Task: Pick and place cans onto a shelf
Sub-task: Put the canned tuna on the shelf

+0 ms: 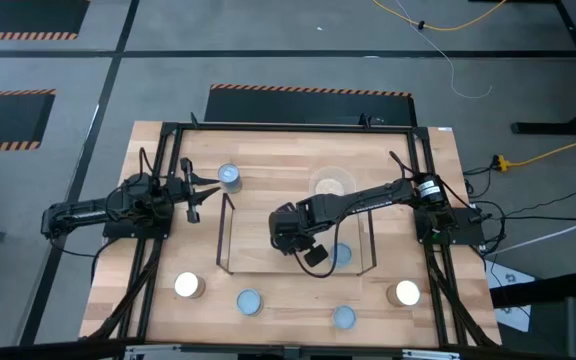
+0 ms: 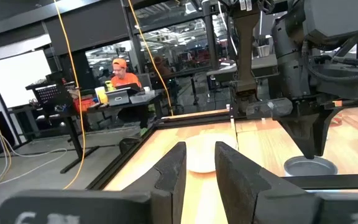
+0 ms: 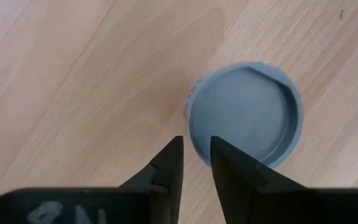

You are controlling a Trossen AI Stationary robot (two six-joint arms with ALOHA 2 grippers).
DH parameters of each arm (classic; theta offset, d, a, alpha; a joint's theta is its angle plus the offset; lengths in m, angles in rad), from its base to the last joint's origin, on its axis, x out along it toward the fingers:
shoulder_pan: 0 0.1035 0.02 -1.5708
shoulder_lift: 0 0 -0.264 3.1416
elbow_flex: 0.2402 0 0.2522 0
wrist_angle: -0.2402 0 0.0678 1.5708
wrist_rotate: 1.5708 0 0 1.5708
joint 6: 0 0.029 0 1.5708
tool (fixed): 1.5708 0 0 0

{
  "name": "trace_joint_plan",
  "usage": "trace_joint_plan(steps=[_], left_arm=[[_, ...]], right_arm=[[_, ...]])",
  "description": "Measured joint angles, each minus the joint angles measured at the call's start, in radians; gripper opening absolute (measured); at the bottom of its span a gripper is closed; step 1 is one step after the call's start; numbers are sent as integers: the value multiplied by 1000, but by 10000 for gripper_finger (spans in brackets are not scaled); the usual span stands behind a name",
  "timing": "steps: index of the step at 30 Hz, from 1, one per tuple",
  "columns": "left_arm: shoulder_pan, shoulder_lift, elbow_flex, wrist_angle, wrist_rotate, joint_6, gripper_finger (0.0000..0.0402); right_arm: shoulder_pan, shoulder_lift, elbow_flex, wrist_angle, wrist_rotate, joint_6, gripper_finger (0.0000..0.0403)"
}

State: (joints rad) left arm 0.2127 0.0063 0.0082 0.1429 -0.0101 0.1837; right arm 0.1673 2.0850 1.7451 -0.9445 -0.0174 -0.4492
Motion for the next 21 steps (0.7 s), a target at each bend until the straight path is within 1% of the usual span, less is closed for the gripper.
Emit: trace_joint_plan(steps=[17,21], left_arm=[[0,0,0,0,0,0,78],[0,0,0,0,0,0,78]], right_arm=[[0,0,0,20,-10,0,85],[0,1,0,20,-10,0,78]])
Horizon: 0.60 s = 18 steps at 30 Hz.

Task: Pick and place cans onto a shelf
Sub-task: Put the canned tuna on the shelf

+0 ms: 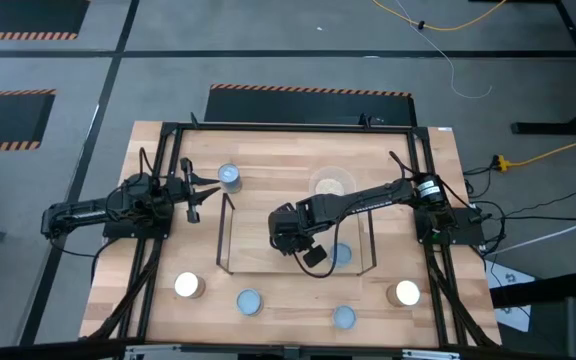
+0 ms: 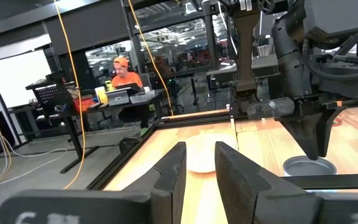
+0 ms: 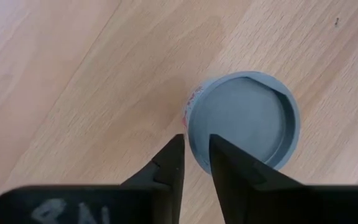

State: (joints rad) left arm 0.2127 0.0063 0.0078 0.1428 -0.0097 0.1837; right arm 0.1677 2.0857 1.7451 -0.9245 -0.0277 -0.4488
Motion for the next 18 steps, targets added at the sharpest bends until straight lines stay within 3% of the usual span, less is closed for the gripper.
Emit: trace_joint_plan(steps=[18], left_arm=[[0,0,0,0,0,0,78]], right_arm=[[0,28,-1,27,-1,3,49]])
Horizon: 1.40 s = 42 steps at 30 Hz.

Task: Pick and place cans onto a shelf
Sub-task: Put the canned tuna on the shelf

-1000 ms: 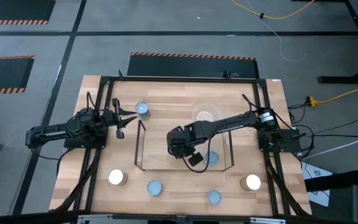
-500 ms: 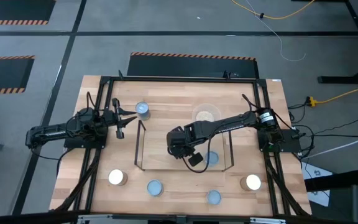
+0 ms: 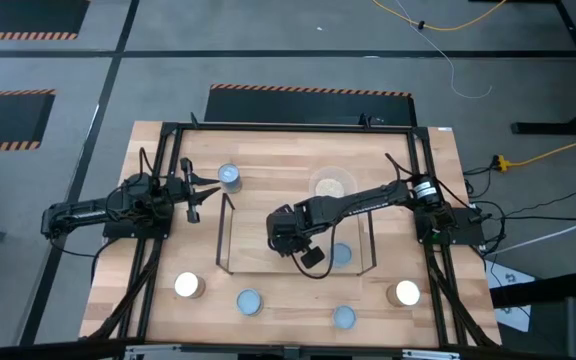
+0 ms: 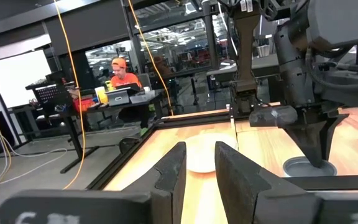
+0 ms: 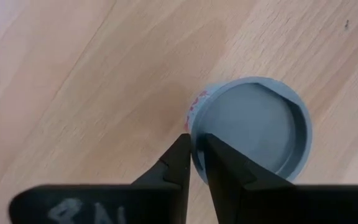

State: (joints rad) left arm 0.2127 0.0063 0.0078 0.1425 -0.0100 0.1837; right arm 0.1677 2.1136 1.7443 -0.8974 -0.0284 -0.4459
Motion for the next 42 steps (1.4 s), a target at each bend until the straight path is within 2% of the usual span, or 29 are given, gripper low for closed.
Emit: trace_joint_plan(steps=[3,6,10,17,26,42], left_arm=[[0,0,0,0,0,0,78],[0,0,0,0,0,0,78],[0,0,0,0,0,0,78],[0,0,0,0,0,0,78],[0,0,0,0,0,0,78],[0,0,0,0,0,0,78]], right_arm=[[0,0,0,11,-2,27,27],[0,0,0,30,-56,80,9],[7,0,0,67,-104,155,16],[33,0,0,96,-106,264,9],[34,5,0,141,-107,418,19],[35,18,2,146,-150,442,22]])
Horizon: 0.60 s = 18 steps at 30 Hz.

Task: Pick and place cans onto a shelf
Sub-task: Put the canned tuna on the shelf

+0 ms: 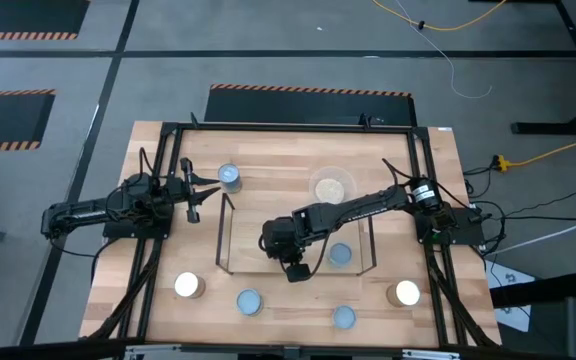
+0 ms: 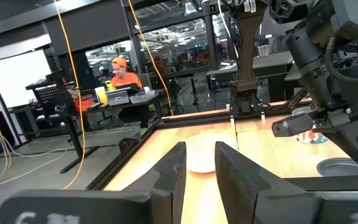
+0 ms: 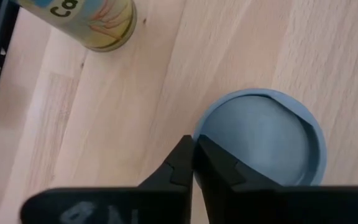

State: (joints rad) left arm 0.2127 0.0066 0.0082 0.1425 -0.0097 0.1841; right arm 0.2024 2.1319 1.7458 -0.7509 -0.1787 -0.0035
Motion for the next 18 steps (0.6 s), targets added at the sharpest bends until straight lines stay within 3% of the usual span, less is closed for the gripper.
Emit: trace_joint_plan(steps=[18], left_arm=[[0,0,0,0,0,0,78]], right_arm=[[0,0,0,-1,1,0,95]])
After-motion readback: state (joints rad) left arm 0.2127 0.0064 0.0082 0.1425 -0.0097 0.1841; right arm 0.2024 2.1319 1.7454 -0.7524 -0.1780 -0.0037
